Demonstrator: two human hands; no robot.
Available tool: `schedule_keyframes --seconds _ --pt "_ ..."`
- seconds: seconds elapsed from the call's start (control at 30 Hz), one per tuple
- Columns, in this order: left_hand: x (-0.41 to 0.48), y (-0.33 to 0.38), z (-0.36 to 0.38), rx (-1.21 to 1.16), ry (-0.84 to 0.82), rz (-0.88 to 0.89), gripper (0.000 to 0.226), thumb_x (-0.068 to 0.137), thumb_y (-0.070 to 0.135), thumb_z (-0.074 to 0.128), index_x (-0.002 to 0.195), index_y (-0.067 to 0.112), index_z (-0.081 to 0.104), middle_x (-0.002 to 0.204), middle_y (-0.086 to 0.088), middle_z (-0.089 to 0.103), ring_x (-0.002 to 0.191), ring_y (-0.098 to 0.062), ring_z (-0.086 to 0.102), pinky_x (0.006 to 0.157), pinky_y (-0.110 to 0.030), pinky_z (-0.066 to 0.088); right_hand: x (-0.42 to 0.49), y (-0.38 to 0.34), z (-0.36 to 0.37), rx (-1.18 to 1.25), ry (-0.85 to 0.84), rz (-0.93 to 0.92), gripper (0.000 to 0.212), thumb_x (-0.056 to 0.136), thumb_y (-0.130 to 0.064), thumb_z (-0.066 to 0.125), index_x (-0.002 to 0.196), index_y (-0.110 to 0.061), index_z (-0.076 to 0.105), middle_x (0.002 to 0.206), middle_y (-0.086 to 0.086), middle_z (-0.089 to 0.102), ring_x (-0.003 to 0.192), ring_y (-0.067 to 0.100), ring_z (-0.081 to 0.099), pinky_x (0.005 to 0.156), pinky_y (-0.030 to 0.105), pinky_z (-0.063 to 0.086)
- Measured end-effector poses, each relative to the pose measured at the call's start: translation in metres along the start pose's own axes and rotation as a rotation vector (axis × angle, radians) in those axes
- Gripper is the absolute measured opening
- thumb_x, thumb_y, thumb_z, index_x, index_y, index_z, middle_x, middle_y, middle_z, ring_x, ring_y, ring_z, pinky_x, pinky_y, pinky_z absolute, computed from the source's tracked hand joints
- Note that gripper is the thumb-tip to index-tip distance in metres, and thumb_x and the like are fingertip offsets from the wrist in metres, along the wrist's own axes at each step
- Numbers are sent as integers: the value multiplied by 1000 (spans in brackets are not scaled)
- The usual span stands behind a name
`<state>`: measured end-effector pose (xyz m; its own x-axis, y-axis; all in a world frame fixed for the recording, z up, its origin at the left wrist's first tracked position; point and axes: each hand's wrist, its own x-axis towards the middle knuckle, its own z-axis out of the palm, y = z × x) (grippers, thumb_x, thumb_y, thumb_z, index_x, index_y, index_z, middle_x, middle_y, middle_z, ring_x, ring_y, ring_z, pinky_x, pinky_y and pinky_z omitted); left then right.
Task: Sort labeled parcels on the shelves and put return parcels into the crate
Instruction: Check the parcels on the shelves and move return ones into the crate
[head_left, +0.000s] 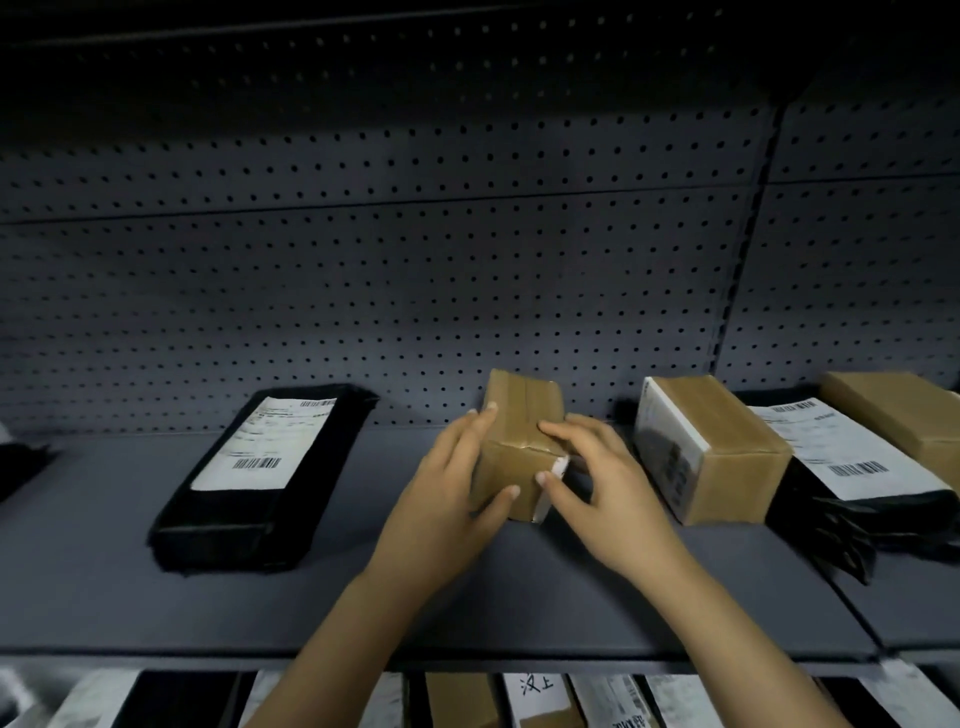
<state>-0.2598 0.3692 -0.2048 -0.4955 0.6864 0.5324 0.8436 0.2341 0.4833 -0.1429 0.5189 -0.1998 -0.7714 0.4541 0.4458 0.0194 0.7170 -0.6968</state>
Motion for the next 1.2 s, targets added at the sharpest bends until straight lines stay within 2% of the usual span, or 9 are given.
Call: schedule_keyframes --seconds 0.13,0.27,0.47,0.63,0.7,0.83,0.93,1.03,1.2 --pt "-5 -7 -1 65 10 -29 72 87 34 67 149 27 31 153 10 26 136 -9 35 101 -32 45 3 -5 6 12 -37 2 49 89 -25 67 135 -33 50 129 -15 46 118 2 49 105 30 43" --pt "-9 -12 -5 104 24 -63 70 87 36 67 147 26 34 152 9 28 135 -11 37 100 -32 46 7 -6 10 7 -66 96 63 87 -29 70 142 -31 40 129 -17 43 118 4 47 100 26 43" --pt "-13 -22 -19 90 68 -172 64 84 36 70 139 20 40 140 8 40 126 -13 44 96 -25 42 13 -7 18 -3 -284 234 74 86 -37 69 148 -30 29 142 -9 45 127 10 45 103 28 40" --pt "-19 -28 -25 110 71 -214 47 85 36 69 123 16 49 119 4 53 111 -16 53 85 -29 46 16 -21 31 64 -233 220 64 90 -30 66 145 -33 33 122 -13 56 102 3 58 78 2 38" --pt "-23 -27 -21 120 63 -223 40 84 38 70 111 15 51 110 2 56 103 -18 55 80 -29 46 14 -26 29 1 -179 170 61 91 -30 63 145 -35 34 121 -10 55 91 2 54 69 5 36" --pt "-31 -23 -12 141 10 -234 39 85 46 66 108 19 49 110 4 58 103 -14 54 74 -21 40 3 -24 21 -81 -140 78 59 92 -28 62 145 -36 37 124 -10 51 104 3 44 78 6 31" --pt "-34 -18 -9 162 -70 -247 34 88 50 61 100 24 42 110 5 56 103 -12 51 70 -18 32 -6 -19 16 -102 -141 70 56 92 -28 63 143 -36 41 128 -11 51 114 5 46 87 12 32" --pt "-35 -18 -7 153 -79 -253 36 87 49 62 107 22 49 114 5 56 108 -13 50 75 -19 34 -11 -15 14 -24 -114 109 55 90 -30 66 140 -36 44 127 -14 53 118 4 49 93 15 36" --pt "-25 -22 -11 -37 -33 -303 71 79 45 74 138 21 42 131 12 52 125 -10 47 93 -20 38 -5 -18 9 248 -57 387 44 92 -45 58 132 -29 52 116 -15 61 106 1 57 84 17 40"
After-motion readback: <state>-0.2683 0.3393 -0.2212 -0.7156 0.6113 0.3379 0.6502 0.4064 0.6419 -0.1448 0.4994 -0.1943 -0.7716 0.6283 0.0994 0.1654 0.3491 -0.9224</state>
